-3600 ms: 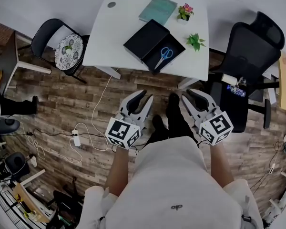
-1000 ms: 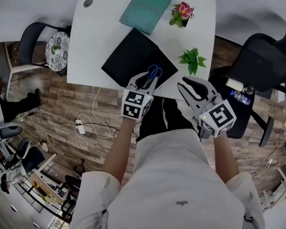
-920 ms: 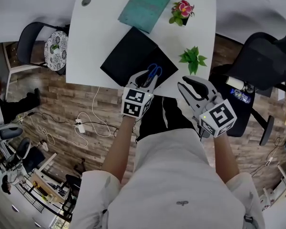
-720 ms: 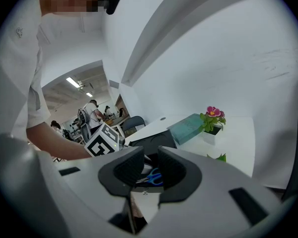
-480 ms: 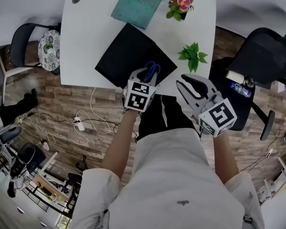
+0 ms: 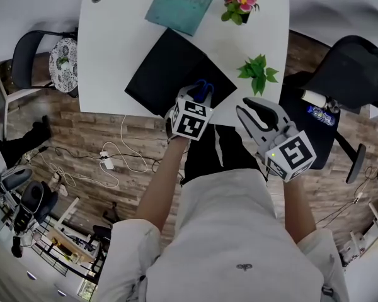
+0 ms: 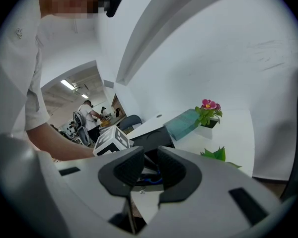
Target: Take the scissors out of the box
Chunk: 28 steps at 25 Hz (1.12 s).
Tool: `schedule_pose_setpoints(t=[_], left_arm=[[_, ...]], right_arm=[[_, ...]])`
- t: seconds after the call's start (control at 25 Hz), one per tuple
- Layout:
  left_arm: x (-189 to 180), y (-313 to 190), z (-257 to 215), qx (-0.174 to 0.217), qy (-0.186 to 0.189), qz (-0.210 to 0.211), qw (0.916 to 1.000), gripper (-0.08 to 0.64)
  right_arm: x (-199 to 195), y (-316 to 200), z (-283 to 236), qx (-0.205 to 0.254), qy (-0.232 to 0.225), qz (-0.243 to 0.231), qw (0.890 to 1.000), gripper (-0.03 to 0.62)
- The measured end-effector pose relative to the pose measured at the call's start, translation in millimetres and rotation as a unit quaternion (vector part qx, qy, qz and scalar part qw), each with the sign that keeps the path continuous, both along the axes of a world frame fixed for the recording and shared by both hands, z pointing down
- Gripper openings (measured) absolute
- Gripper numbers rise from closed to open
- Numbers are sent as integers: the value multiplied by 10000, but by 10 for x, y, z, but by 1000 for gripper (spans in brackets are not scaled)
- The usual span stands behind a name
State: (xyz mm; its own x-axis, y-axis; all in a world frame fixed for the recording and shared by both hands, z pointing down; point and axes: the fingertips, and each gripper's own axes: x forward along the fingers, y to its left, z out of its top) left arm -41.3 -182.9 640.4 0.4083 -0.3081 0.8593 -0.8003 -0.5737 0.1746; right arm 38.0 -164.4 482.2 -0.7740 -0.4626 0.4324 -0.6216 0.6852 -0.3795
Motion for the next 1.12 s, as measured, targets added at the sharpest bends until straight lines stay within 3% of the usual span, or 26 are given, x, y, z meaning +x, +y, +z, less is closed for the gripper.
schedule_pose_setpoints(t=[0.48,1.12], left_arm=[[-13,-74,35,139,-168,-46,9998,98],[-39,-73,155,37,-334,-43,9994,101]], right_arm=[[10,23,44,-76,9,15,10000,89],[36,34,50,-130,29,53,9999,89]])
